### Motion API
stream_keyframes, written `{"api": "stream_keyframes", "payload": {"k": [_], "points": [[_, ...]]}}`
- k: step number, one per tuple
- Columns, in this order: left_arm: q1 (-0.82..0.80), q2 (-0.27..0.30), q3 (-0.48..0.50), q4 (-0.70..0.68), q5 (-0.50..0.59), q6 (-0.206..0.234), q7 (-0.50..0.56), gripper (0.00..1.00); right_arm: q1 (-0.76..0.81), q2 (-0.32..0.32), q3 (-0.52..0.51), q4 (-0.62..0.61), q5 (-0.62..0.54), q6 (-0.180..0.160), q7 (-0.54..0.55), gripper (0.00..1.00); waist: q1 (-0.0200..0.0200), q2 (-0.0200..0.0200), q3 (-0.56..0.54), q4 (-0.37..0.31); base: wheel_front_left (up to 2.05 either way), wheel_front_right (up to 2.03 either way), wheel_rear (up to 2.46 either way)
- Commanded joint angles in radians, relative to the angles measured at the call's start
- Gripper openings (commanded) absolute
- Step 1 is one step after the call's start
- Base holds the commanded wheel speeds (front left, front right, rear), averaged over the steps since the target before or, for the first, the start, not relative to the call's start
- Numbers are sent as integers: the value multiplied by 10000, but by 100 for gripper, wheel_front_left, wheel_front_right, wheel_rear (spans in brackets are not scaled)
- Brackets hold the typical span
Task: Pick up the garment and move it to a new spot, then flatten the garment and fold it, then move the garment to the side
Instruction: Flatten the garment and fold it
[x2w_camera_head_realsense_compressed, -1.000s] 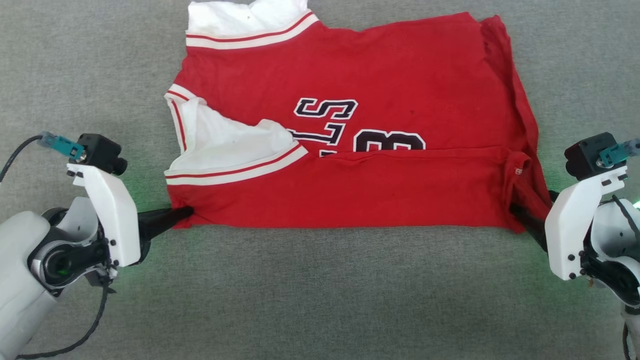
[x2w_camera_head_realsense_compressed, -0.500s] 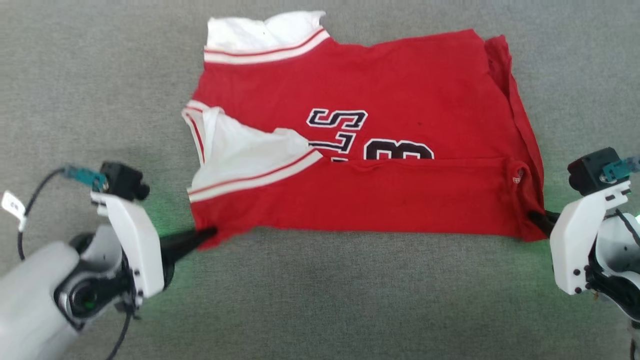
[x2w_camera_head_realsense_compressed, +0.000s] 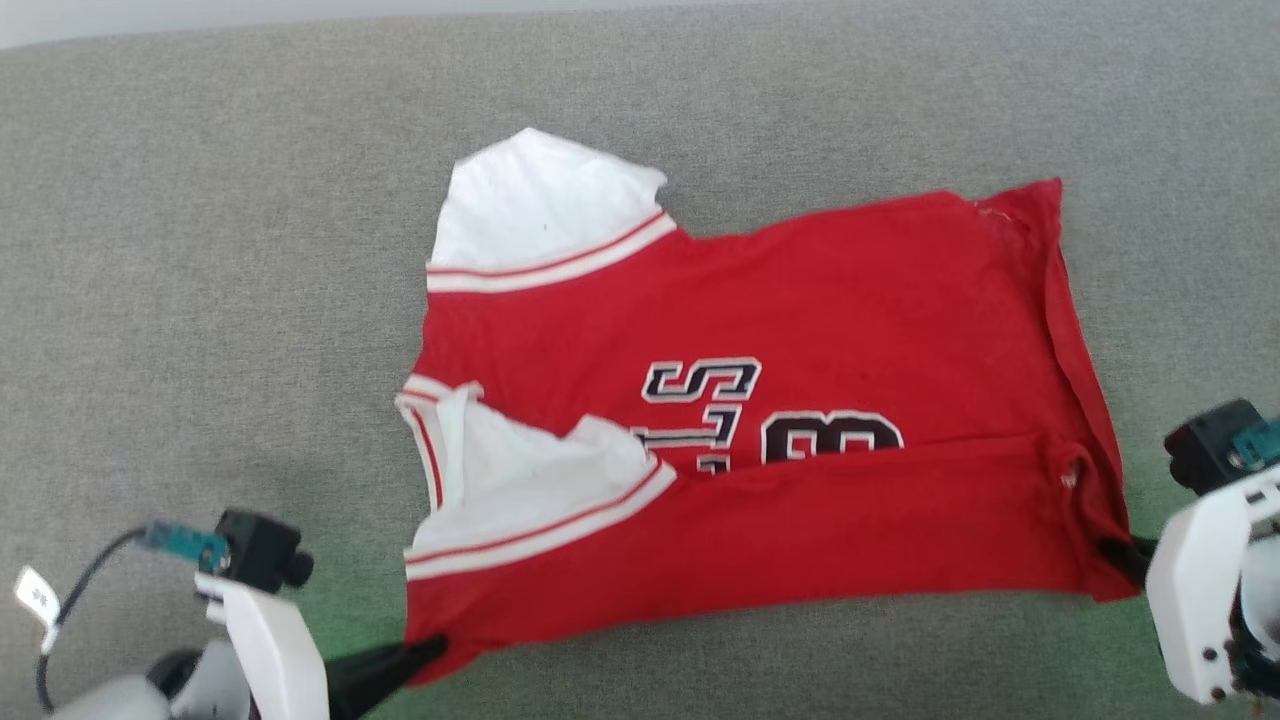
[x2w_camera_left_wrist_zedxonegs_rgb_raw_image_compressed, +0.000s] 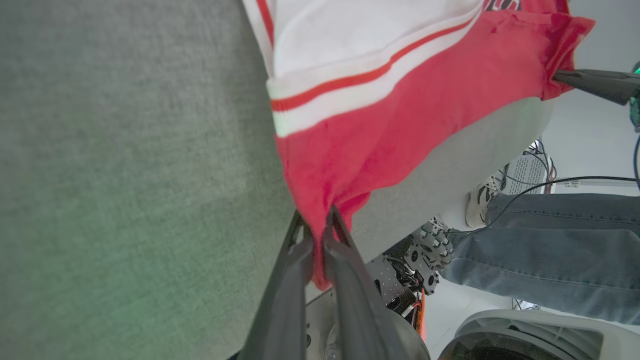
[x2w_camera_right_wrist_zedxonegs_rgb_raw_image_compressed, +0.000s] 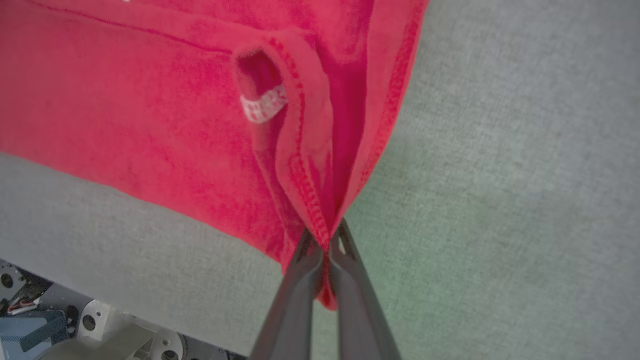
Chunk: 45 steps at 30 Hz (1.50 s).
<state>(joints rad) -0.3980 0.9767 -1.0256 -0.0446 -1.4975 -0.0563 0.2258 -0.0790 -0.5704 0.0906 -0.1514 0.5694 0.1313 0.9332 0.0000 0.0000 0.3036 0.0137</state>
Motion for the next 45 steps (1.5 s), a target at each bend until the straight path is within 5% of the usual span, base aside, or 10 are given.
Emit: {"api": "stream_keyframes", "payload": {"k": [1, 6, 7, 8, 9, 10, 11, 18, 30, 45], "points": [[240, 88, 1, -199, -94, 120, -151, 0, 237, -23, -146, -168, 42, -11, 40, 0, 0, 0, 2, -5, 0, 0, 0], [659, 230, 150, -715, -150, 411, -766, 0, 685, 182, -594, -577, 28, -11, -152, 0, 0, 0, 15, -56, 0, 0, 0], [641, 200, 214, -746, -126, 460, -875, 26, 670, 239, -688, -609, -49, -11, -304, 13, 0, 0, 10, -47, 0, 0, 0], [645, 167, 255, -751, -183, 492, -952, 58, 641, 303, -769, -592, -149, -12, -405, 38, 0, 0, 5, -45, 0, 0, 0], [645, 167, 255, -751, -183, 492, -952, 58, 641, 303, -769, -592, -149, -12, -405, 38, 0, 0, 5, -45, 0, 0, 0], [637, 162, 273, -780, -174, 525, -1010, 93, 651, 364, -797, -572, -206, -10, -484, 53, 0, 0, -2, -47, 0, 0, 0], [616, 190, 327, -802, -139, 546, -1072, 100, 650, 448, -826, -582, -266, -12, -599, 100, 0, 0, -3, -53, 0, 0, 0], [633, 592, 1049, -849, -195, 624, -2163, 100, 235, 1355, -1385, -859, -1082, -8, -2120, 100, 0, 0, 68, -241, 0, 0, 0], [-1711, 113, 2692, 1685, 1084, 775, -4137, 100, -1112, 4046, -748, -250, -2697, -8, -7646, 100, 0, 0, 531, -1659, 0, 0, 0], [-6051, -852, 1060, 6305, 2410, -455, 1343, 100, -1397, 4904, -294, 502, -2860, -8, -9252, 100, 0, 0, 1182, -3287, 0, 0, 0]]}}
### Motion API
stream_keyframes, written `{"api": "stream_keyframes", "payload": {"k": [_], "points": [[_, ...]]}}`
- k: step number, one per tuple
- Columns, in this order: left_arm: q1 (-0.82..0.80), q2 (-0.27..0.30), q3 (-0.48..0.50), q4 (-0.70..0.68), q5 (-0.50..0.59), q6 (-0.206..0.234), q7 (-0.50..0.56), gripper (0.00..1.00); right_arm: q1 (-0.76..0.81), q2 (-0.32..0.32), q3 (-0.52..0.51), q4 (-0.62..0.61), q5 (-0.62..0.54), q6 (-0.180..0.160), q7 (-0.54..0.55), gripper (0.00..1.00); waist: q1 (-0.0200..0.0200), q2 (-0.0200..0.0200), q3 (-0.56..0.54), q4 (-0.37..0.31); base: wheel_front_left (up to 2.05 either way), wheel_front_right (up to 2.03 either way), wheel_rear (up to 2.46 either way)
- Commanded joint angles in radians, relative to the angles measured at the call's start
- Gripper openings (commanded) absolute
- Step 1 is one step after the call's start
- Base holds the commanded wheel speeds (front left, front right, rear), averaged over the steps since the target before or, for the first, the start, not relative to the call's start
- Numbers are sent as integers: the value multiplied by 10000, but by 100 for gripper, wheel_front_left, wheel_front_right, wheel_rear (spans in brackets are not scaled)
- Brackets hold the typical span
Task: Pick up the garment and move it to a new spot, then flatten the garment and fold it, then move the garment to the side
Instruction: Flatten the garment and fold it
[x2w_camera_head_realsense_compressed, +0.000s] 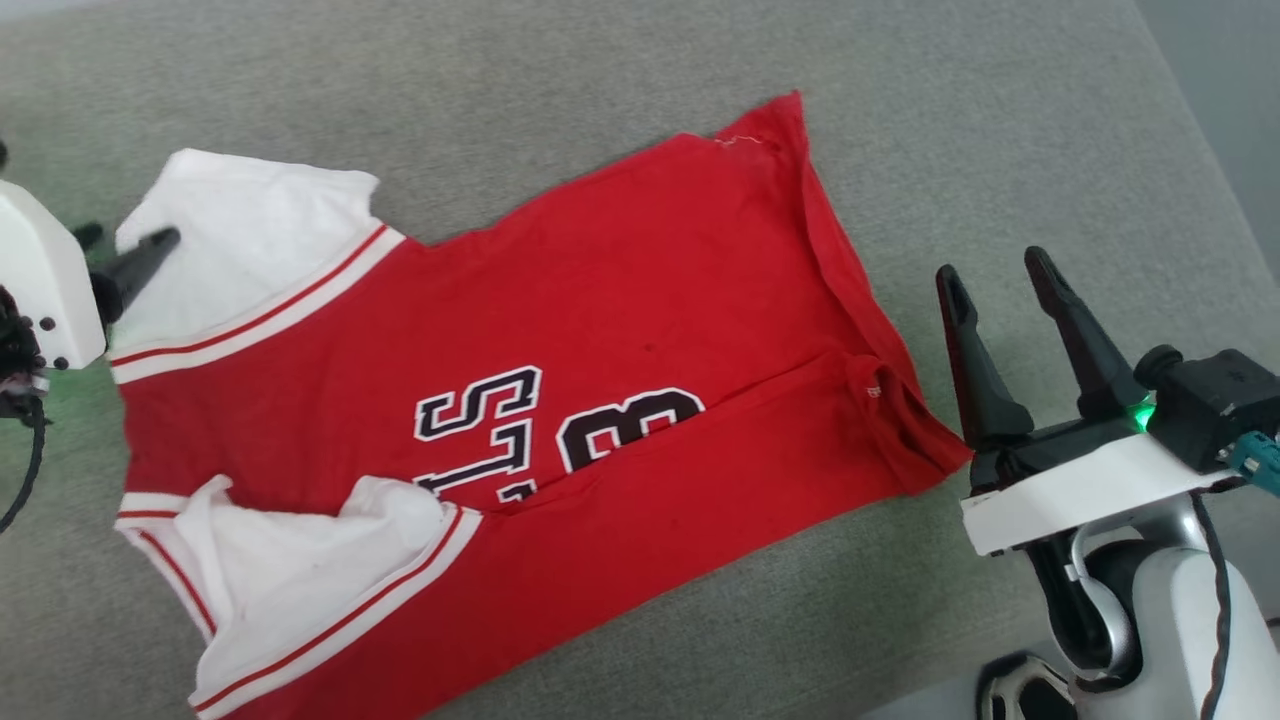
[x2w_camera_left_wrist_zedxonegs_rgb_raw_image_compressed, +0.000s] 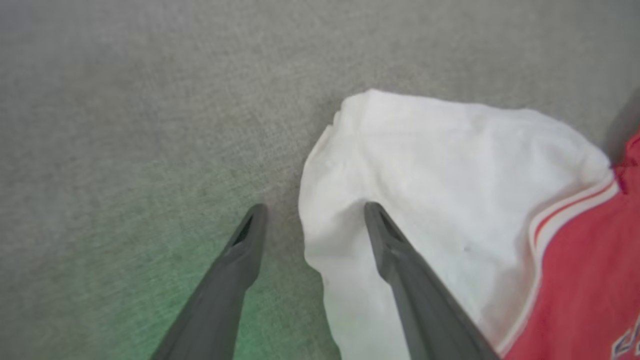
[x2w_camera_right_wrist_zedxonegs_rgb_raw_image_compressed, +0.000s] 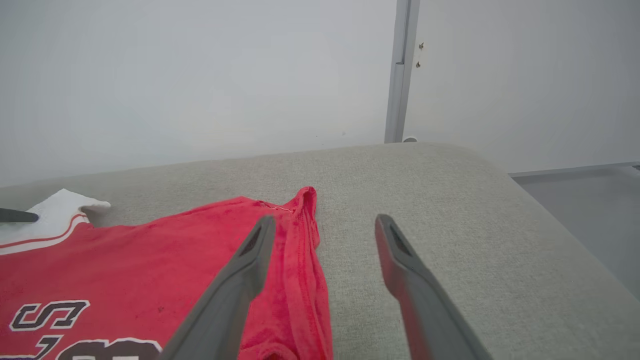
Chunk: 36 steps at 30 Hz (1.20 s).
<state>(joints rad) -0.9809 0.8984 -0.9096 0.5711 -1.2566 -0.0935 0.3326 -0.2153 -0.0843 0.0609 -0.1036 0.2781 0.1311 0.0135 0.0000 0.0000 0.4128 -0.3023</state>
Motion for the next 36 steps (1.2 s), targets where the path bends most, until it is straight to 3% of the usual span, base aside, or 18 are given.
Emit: {"api": "stream_keyframes", "payload": {"k": [1, 6, 7, 8, 9, 10, 21, 29, 34, 36], "points": [[-344, -89, -235, 397, 5, -134, 718, 100, -25, 54, 14, 47, 49, -7, -68, 100, 0, 0, 112, -156, 0, 0, 0], [-694, -455, -686, 1033, -303, -329, 2305, 100, -118, -28, 129, 185, 45, -7, 147, 100, 0, 0, 218, -196, 0, 0, 0], [-795, -519, -718, 1069, -299, -357, 2366, 67, -206, -114, 194, 220, 44, -7, 297, 100, 0, 0, 253, -180, 0, 0, 0], [-795, -519, -718, 1069, -299, -357, 2366, 67, -206, -114, 194, 220, 44, -7, 297, 100, 0, 0, 253, -180, 0, 0, 0], [-925, -557, -748, 1117, -227, -367, 2343, 30, -322, -209, 284, 270, 63, -7, 473, 100, 0, 0, 292, -163, 0, 0, 0], [-1002, -598, -810, 1122, -157, -381, 2317, 0, -440, -315, 369, 332, 112, -7, 709, 100, 0, 0, 318, -140, 0, 0, 0], [-1971, -1407, -1310, 408, -170, -386, 1616, 0, -4424, -2108, 1729, 2521, 953, -7, 4707, 100, 0, 0, 948, 1020, 0, 0, 0], [-2445, -1758, -1866, 68, -253, -377, 1347, 0, -6828, -2358, 2064, 4981, 1509, -8, 6830, 100, 0, 0, 1315, 1768, 0, 0, 0], [-2602, -1832, -2218, -42, -389, -356, 1151, 0, -7295, -2245, 2445, 6002, 1796, -5, 7694, 100, 0, 0, 1384, 1896, 0, 0, 0], [-2663, -1909, -2310, -45, -466, -356, 1037, 0, -7334, -2231, 2540, 6213, 1907, -5, 7730, 46, 0, 0, 1396, 1934, 0, 0, 0]]}}
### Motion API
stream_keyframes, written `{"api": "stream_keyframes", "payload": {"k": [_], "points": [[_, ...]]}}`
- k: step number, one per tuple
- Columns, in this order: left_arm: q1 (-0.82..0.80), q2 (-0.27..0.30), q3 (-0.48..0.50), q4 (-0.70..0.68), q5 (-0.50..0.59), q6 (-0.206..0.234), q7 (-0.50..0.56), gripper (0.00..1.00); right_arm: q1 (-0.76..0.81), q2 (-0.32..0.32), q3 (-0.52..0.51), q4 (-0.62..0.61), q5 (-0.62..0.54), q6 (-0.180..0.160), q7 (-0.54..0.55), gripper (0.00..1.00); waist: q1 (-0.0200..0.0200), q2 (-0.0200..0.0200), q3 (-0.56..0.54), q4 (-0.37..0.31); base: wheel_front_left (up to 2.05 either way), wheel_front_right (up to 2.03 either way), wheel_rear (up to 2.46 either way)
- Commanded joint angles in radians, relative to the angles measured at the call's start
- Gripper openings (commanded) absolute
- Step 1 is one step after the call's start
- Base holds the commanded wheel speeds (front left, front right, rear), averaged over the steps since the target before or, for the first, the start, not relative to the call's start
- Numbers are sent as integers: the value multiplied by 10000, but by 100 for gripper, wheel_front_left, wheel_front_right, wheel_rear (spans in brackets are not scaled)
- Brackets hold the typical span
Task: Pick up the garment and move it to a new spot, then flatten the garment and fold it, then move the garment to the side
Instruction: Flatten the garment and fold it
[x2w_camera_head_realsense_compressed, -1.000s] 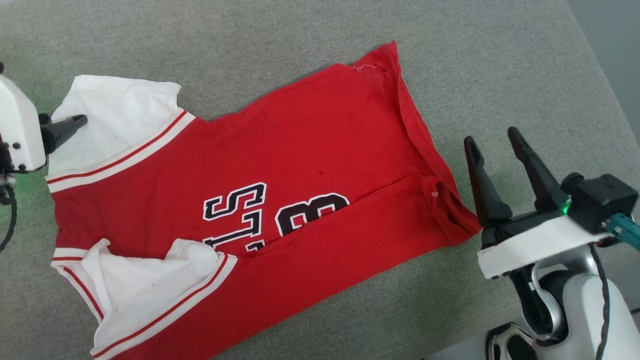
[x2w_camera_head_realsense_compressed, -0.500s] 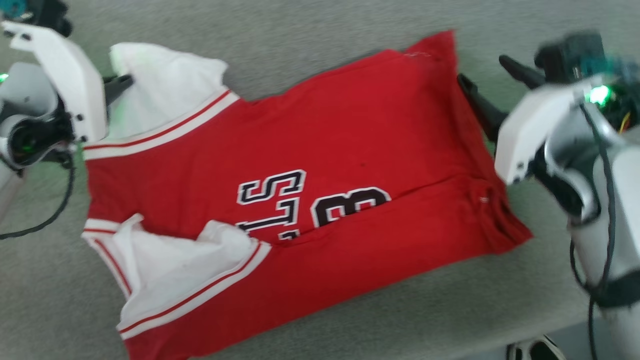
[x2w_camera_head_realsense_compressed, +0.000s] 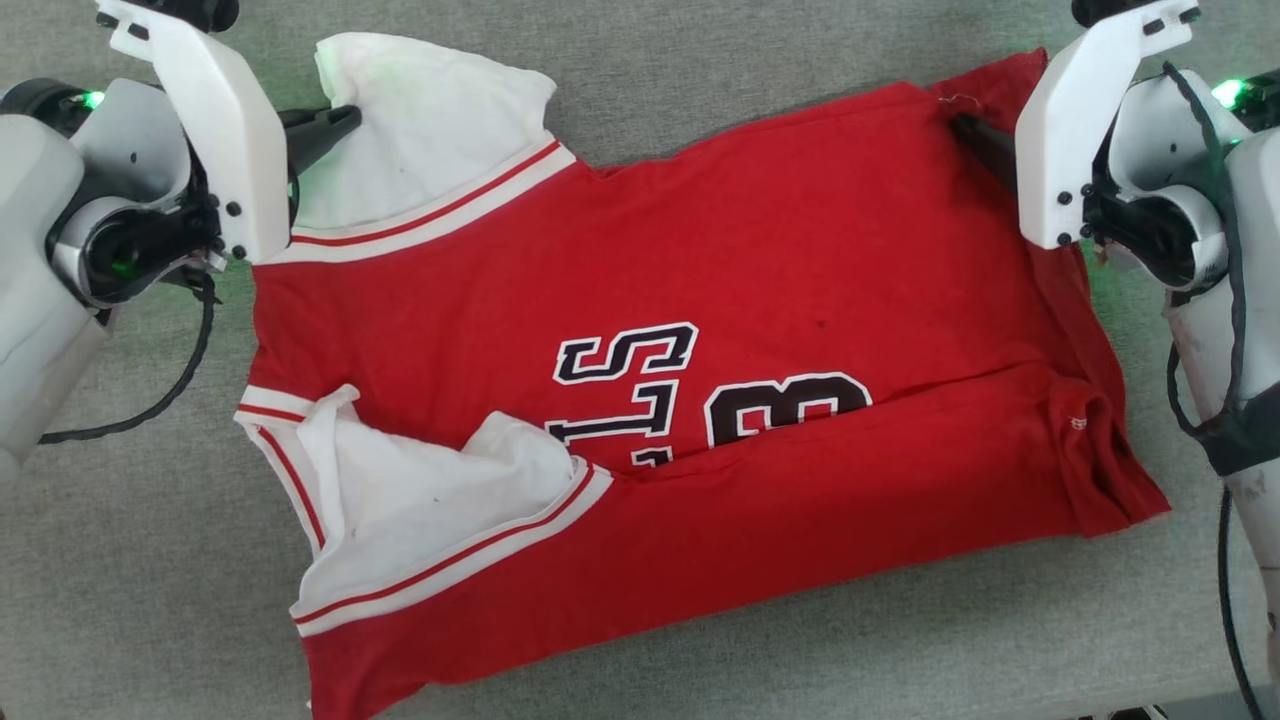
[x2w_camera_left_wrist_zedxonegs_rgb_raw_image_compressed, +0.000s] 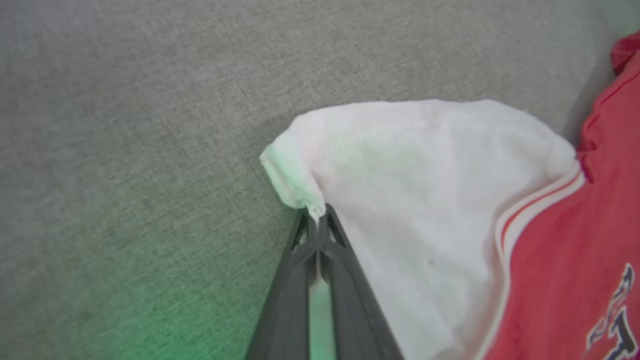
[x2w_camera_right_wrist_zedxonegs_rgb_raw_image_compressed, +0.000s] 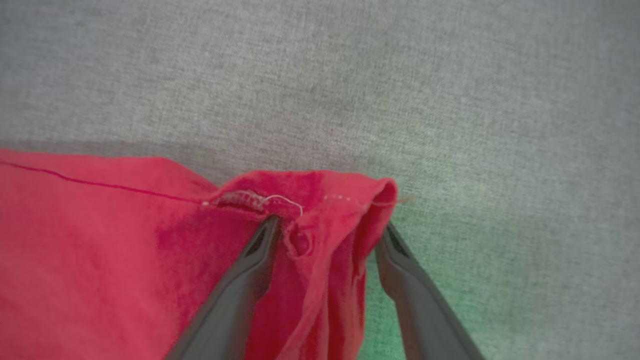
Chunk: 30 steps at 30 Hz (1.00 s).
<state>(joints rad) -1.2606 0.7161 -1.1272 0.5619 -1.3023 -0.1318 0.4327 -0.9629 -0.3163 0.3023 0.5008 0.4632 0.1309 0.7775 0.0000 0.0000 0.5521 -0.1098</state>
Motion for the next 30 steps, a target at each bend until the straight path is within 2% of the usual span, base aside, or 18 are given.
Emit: {"api": "stream_keyframes", "payload": {"k": [1, 2, 6, 13, 21, 26, 30], "points": [[104, -147, -161, 23, -113, 28, -35, 0, 122, 67, 187, 240, 108, -3, 45, 5, 0, 0, 8, 31, 0, 0, 0], [61, -197, -181, -2, -181, 27, -117, 0, 113, 12, 248, 250, 125, -3, -102, 0, 0, 0, 1, 63, 0, 0, 0], [79, -185, -170, -345, -454, 20, -917, 0, 190, -220, 254, 118, 212, -6, -1043, 0, 0, 0, -261, 158, 0, 0, 0], [944, 535, -69, -1875, -964, 19, -2923, 0, 974, -695, 621, -561, 618, -8, -2344, 0, 0, 0, -1293, 435, 0, 0, 0], [2438, 1584, -467, -3783, -1048, 19, -4617, 0, 2642, -1457, 461, -1798, 978, -6, -2588, 0, 0, 0, -2143, 856, 0, 0, 0], [4007, 2314, -674, -4991, -1175, 19, -6109, 0, 4387, -1856, -88, -3162, 1081, -5, -2456, 0, 0, 0, -2437, 1009, 0, 0, 0], [5273, 2783, -676, -5617, -1328, 20, -6781, 0, 5813, -2009, -816, -4247, 909, -5, -2299, 0, 0, 0, -2514, 1104, 0, 0, 0]]}}
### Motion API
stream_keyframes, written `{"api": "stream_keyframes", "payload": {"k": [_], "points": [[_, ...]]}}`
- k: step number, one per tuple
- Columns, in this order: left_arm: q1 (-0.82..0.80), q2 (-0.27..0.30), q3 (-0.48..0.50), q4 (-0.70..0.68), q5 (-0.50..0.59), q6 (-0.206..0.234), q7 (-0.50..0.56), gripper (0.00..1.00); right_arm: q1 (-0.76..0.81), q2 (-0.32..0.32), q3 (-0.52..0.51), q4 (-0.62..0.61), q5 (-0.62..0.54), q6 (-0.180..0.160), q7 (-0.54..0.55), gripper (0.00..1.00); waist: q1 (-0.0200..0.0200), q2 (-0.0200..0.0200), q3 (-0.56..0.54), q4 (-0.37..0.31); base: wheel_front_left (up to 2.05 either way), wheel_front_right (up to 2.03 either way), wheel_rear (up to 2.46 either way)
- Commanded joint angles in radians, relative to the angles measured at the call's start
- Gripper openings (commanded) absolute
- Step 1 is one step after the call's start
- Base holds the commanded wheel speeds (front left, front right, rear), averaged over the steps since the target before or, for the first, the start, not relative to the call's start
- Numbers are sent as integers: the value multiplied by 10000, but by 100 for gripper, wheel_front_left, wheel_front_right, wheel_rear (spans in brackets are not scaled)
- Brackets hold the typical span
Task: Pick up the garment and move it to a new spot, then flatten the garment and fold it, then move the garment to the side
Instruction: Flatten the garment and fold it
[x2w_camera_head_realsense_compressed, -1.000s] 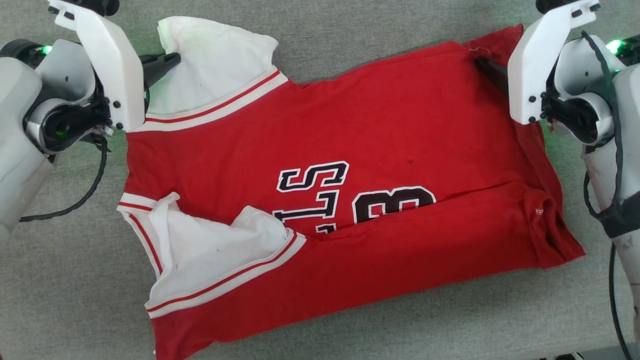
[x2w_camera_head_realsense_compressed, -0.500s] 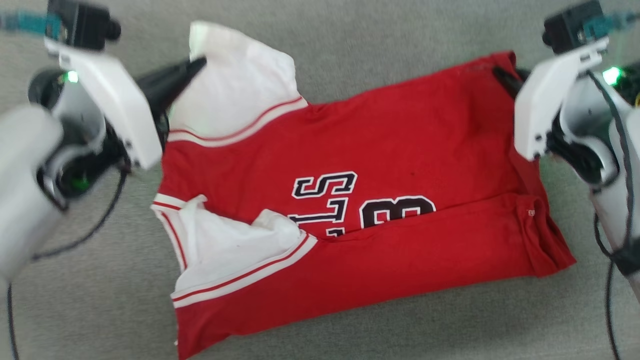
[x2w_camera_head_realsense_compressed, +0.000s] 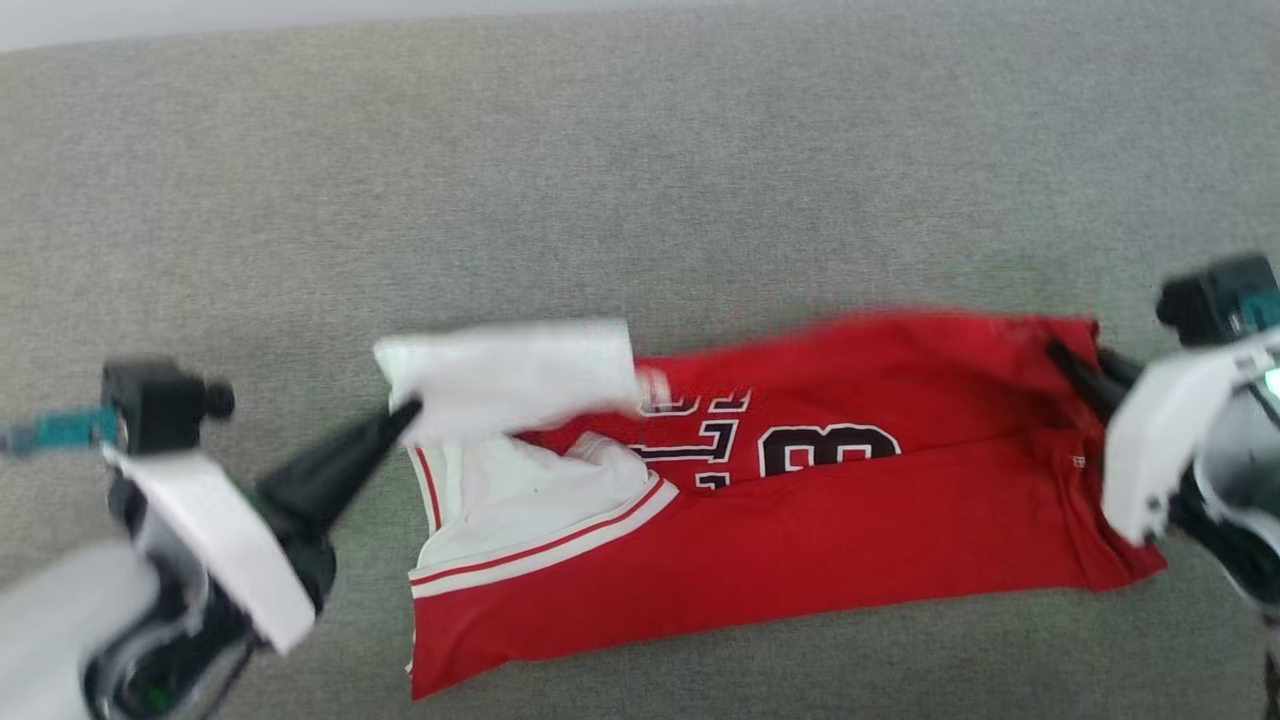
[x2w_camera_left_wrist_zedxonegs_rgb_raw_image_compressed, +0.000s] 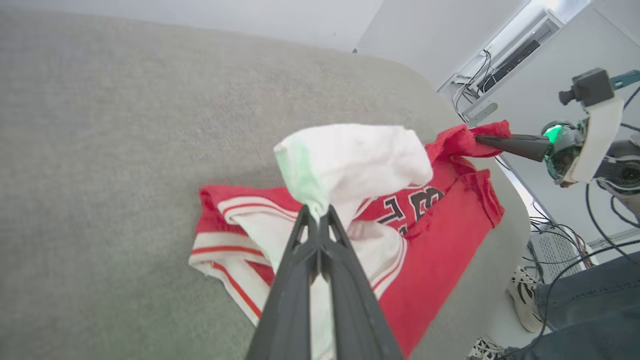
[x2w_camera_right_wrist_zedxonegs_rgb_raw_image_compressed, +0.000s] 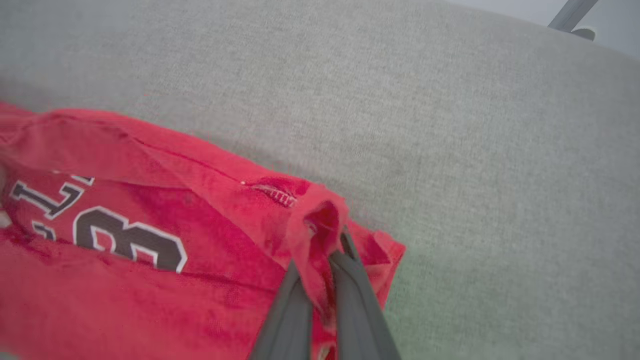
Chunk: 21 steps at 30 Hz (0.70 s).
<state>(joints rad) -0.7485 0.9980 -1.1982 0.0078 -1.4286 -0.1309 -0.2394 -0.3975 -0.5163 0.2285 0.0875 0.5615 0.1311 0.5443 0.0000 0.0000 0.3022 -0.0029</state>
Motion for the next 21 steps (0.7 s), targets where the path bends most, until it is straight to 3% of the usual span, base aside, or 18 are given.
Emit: {"api": "stream_keyframes", "payload": {"k": [1, 12, 21], "points": [[449, 43, 87, -184, -34, 36, -141, 0, 517, 25, -310, -367, -108, -7, 95, 0, 0, 0, -13, 61, 0, 0, 0], [3232, -323, 1227, -927, 463, 204, -268, 0, 3114, 544, -2113, -2306, -569, -7, 748, 0, 0, 0, 130, 344, 0, 0, 0], [3650, -1317, 1035, 629, 941, 88, -236, 0, 3035, 700, -2491, -1200, -953, -8, 341, 0, 0, 0, 123, 376, 0, 0, 0]]}}
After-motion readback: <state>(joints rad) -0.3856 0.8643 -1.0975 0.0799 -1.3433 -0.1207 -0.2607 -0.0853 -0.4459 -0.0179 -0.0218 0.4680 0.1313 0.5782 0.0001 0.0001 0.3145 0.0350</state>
